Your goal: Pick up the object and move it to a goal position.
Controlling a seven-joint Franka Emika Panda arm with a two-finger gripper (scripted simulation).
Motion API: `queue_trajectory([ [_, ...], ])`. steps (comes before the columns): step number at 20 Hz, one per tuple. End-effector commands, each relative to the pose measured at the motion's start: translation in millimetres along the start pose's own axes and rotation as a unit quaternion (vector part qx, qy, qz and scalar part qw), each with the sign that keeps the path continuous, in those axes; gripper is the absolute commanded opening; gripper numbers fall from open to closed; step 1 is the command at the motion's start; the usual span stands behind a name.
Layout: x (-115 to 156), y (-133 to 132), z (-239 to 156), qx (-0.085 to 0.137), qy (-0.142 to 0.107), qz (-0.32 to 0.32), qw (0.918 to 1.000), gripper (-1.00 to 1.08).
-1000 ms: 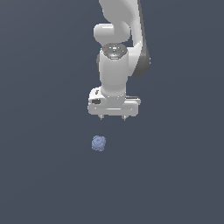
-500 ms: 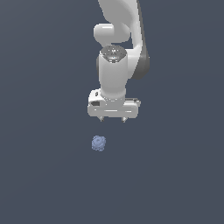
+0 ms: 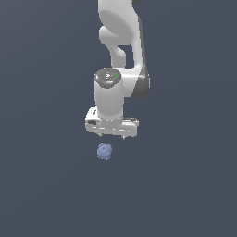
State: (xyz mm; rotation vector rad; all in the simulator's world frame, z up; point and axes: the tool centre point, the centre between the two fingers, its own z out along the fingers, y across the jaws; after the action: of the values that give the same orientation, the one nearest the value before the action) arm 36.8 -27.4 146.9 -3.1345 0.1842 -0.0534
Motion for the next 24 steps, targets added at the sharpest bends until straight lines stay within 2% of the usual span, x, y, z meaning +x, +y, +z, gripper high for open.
queue_trajectory([
  [1, 7.7, 10.8, 15.5, 0.0, -0.005, 0.011, 0.9999, 1.0],
  [11, 23.5, 37.2, 54.5, -0.002, -0.016, 0.038, 0.9992, 1.0],
  [19, 23.8, 39.2, 60.7, -0.002, -0.017, 0.039, 0.9991, 1.0],
  [24, 22.7, 39.4, 81.4, -0.002, -0.017, 0.04, 0.9991, 1.0],
])
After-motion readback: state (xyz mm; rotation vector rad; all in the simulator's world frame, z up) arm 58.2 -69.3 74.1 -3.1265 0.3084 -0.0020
